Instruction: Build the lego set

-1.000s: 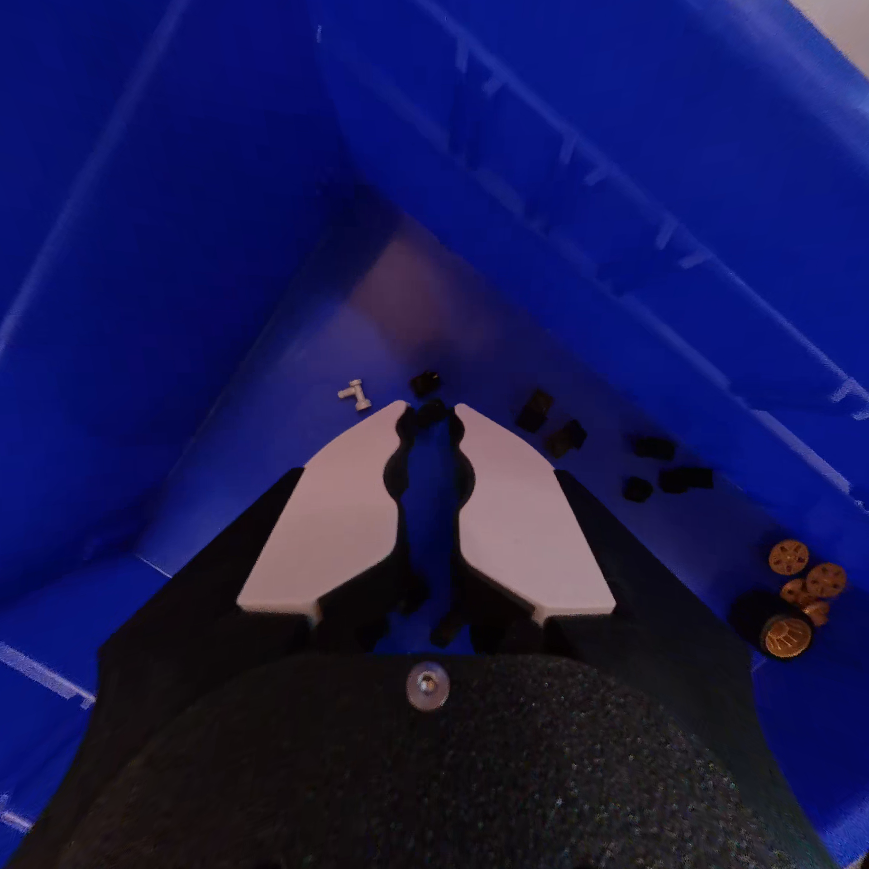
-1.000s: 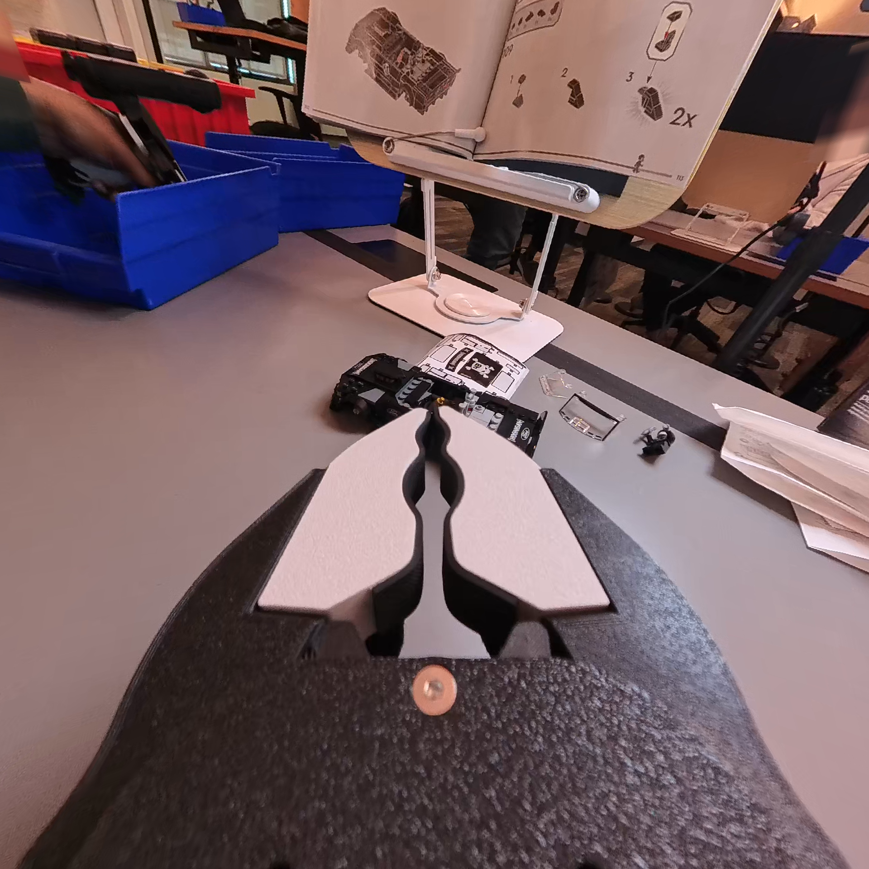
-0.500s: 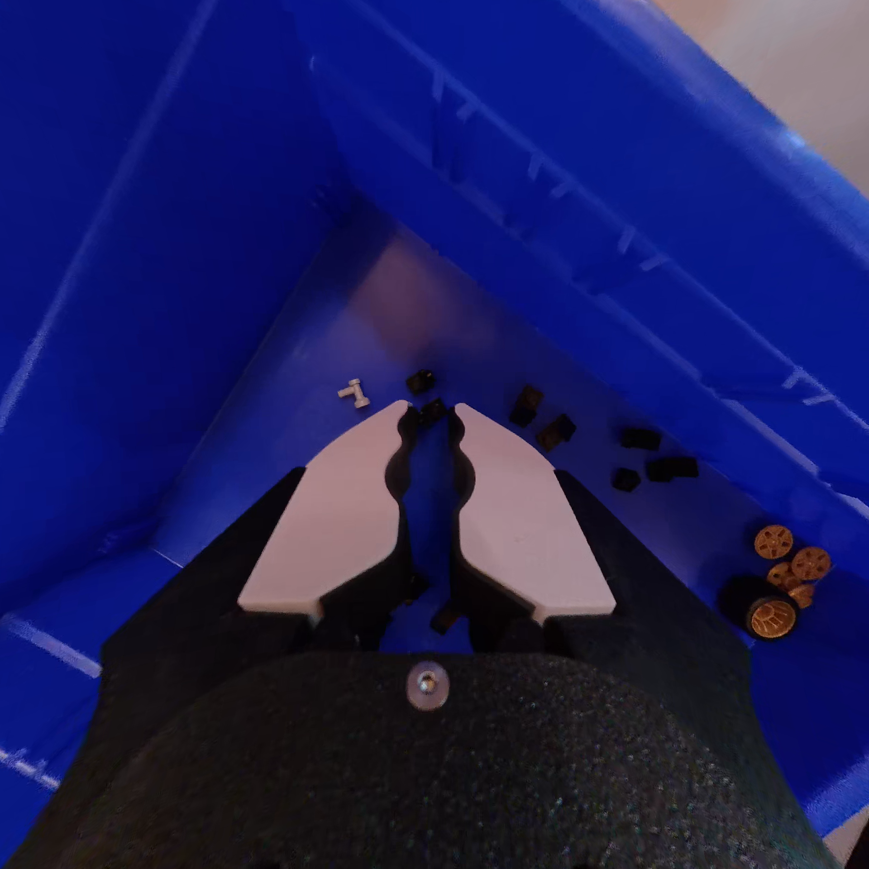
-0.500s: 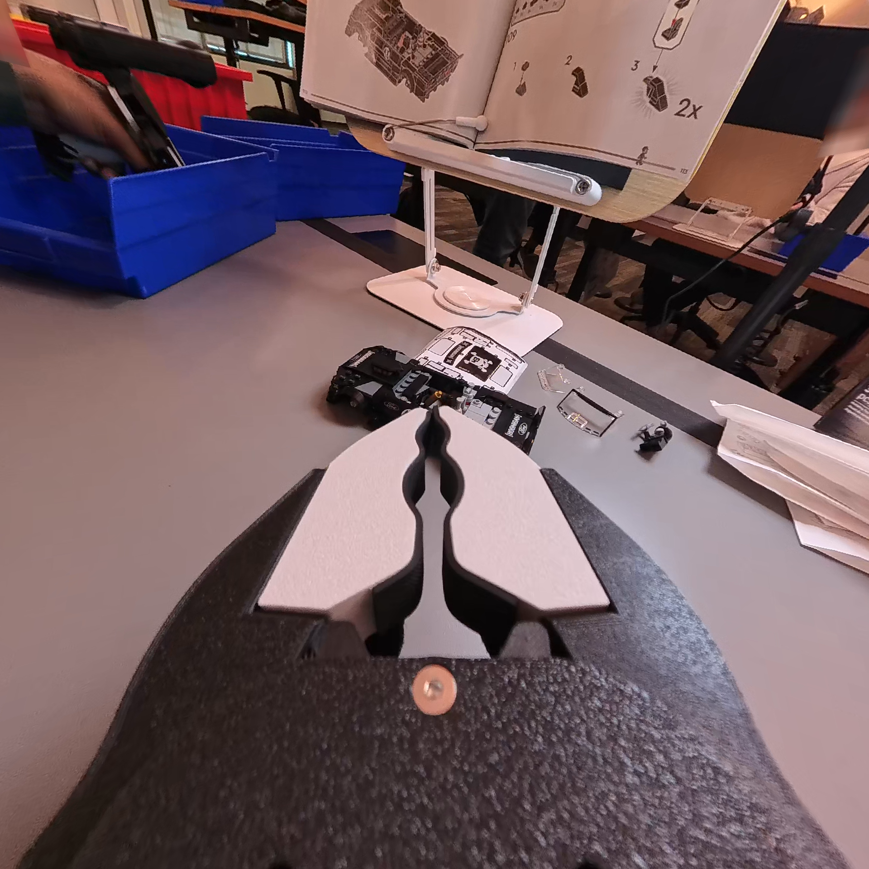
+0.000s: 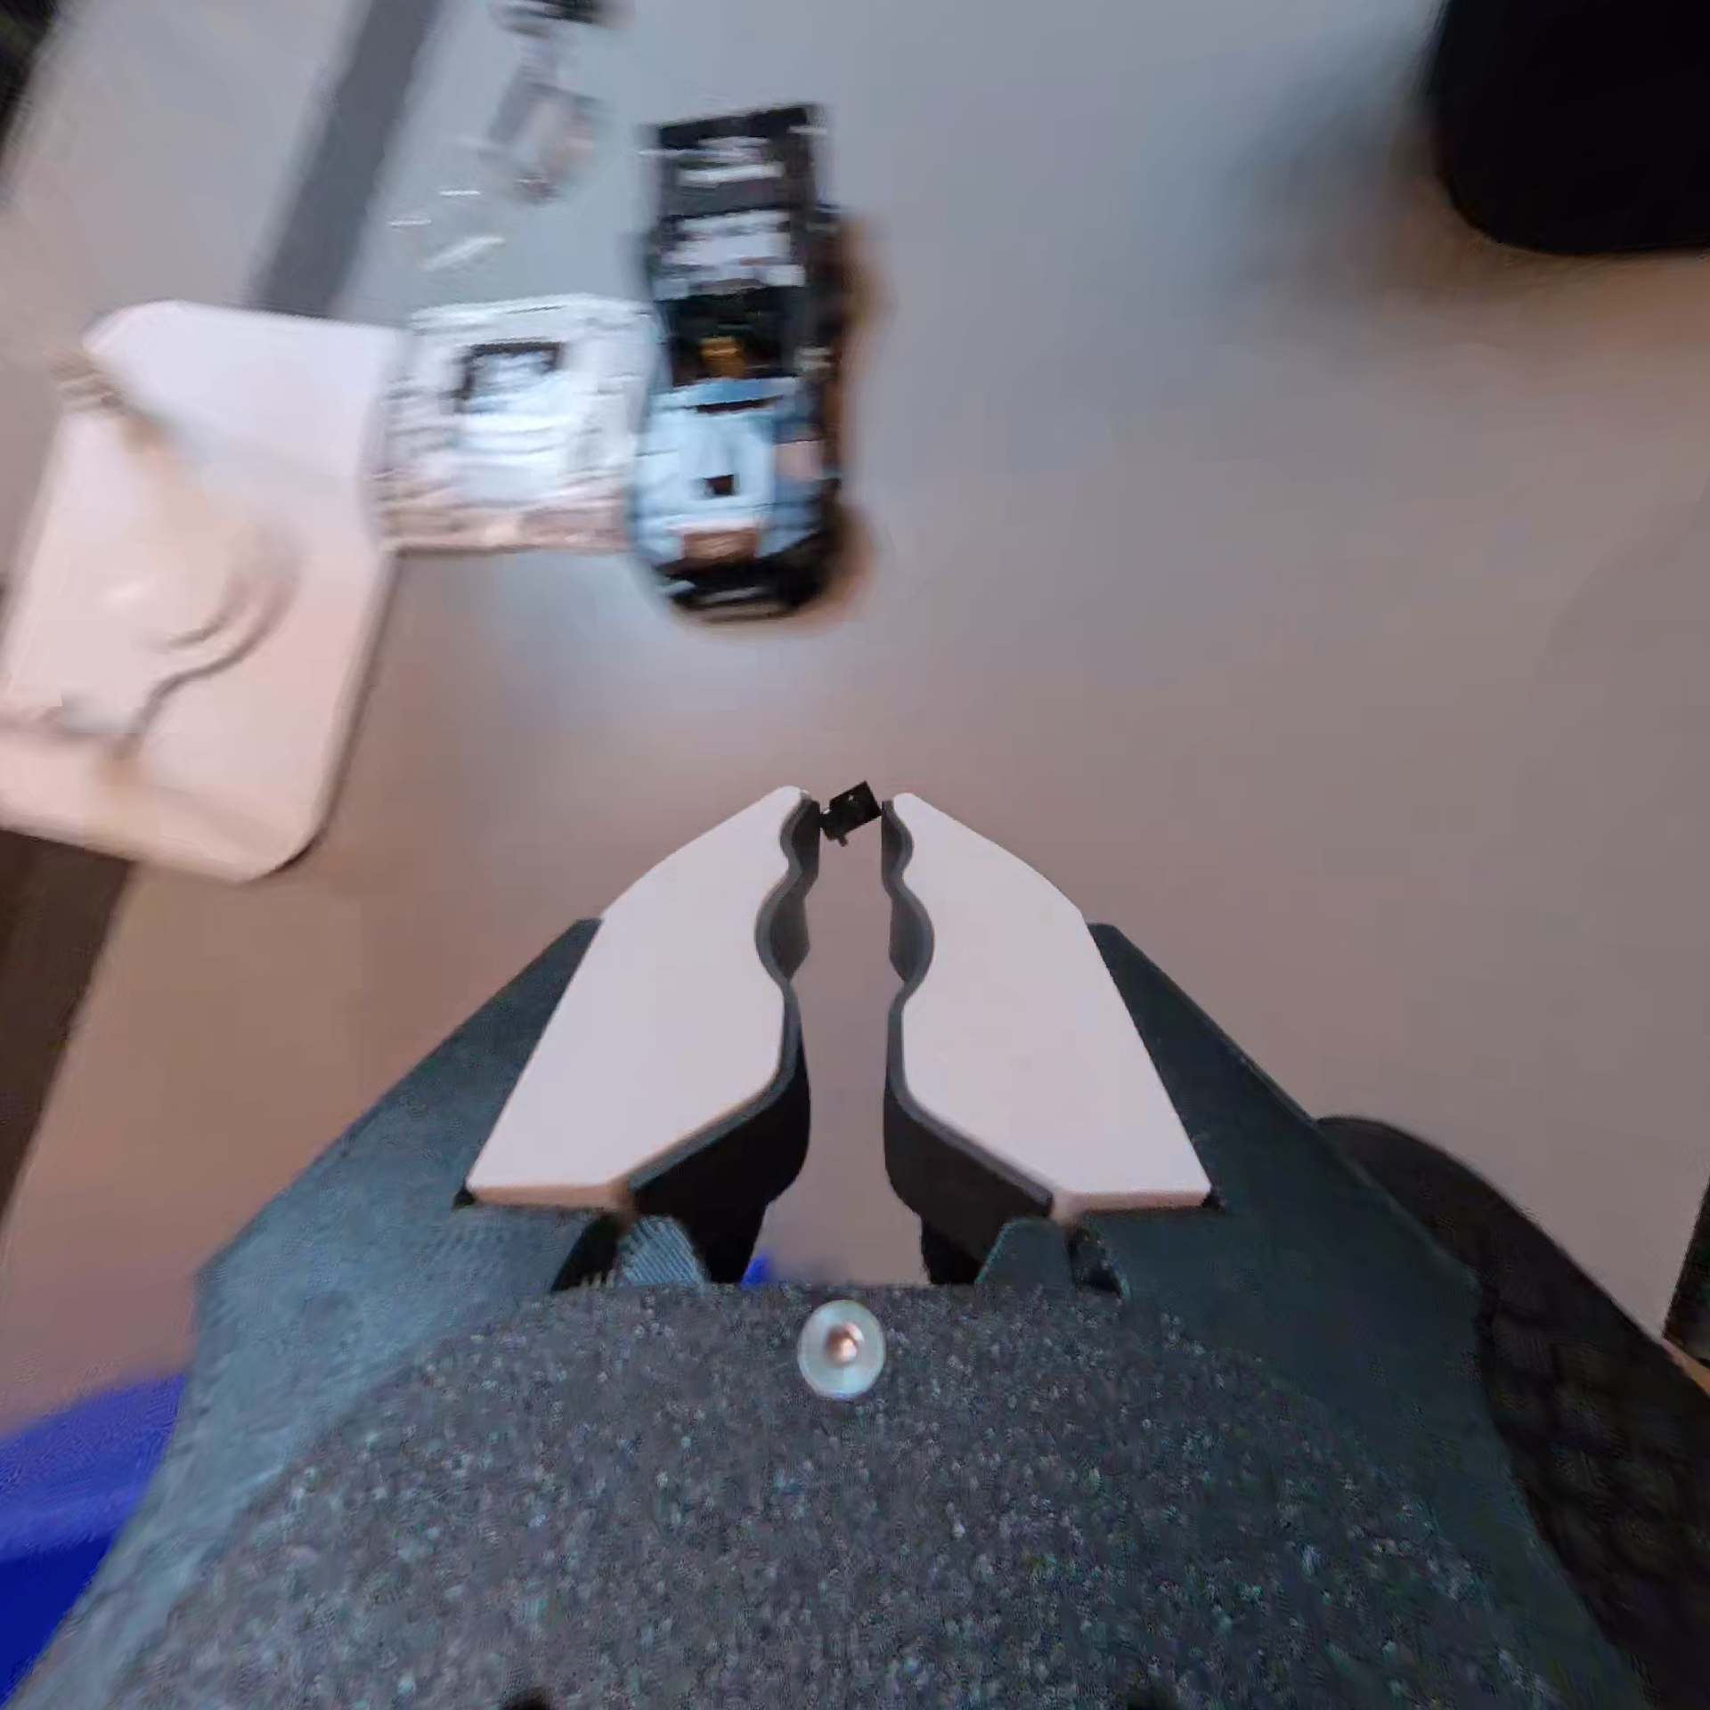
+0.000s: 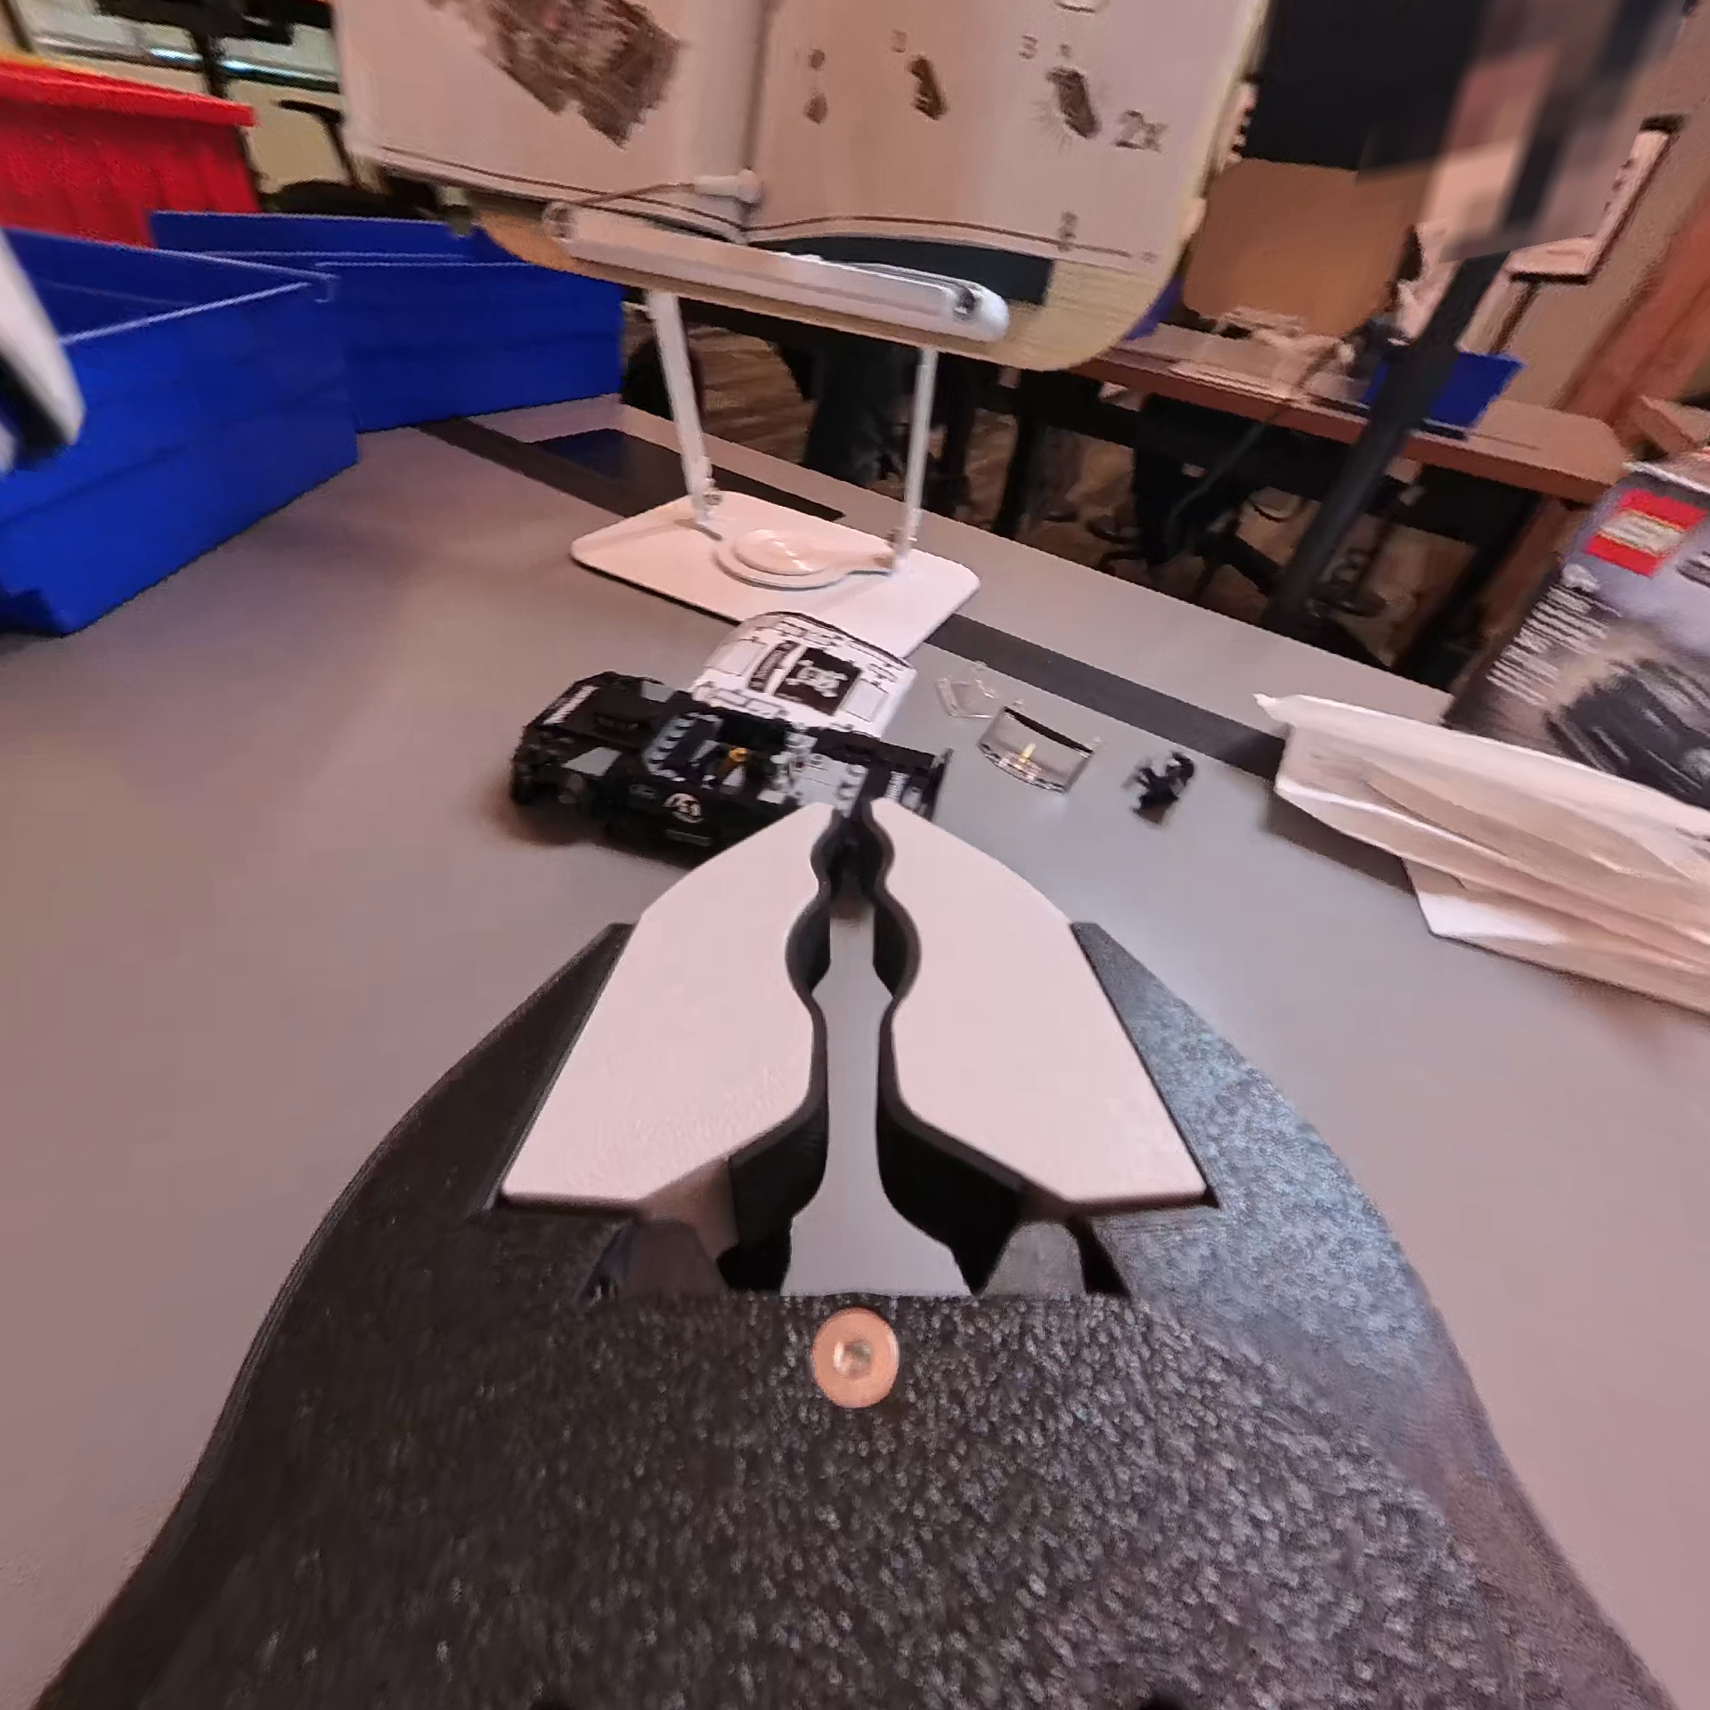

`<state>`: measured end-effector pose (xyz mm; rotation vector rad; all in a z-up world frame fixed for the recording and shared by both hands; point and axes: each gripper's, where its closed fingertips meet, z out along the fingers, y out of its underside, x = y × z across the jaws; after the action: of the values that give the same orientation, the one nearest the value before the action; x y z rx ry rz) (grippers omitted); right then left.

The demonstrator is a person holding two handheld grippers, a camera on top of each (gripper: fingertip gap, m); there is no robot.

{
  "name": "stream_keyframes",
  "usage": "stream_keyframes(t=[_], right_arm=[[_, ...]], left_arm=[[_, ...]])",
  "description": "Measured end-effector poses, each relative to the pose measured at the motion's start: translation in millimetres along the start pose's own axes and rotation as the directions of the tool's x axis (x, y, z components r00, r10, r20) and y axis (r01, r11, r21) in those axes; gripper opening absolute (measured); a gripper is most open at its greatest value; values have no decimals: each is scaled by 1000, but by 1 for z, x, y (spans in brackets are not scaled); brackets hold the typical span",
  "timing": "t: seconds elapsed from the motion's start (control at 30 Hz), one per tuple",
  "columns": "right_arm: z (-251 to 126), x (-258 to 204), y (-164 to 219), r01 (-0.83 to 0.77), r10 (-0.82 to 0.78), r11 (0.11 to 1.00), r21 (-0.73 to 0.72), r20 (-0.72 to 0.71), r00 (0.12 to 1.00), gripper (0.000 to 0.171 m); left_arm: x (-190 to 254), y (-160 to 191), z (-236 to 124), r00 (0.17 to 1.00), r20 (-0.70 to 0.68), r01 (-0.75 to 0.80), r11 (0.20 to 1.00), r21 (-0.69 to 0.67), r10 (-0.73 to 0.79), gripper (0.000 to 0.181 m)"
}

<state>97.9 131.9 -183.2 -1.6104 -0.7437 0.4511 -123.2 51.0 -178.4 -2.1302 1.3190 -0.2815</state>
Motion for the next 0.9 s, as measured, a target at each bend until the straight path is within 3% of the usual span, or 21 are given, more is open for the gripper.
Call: stream_keyframes(t=[0.13,0.3,0.73,0.9], right_arm=[[-5,22,-2,-55,57,998,23,-83,995,6],[-12,29,-5,-38,42,998,40,-102,994,6],[-13,20,-10,-26,29,998,57,-45,999,5],[-13,20,-10,-22,25,998,61,-50,998,5]], left_arm=[[50,-5,67,985,-155,-87,994,-65,76,13],[67,-6,104,971,-222,-114,988,-105,89,13],[70,11,117,968,-223,-155,968,-197,110,18],[62,1,103,978,-183,-119,985,-124,95,27]])
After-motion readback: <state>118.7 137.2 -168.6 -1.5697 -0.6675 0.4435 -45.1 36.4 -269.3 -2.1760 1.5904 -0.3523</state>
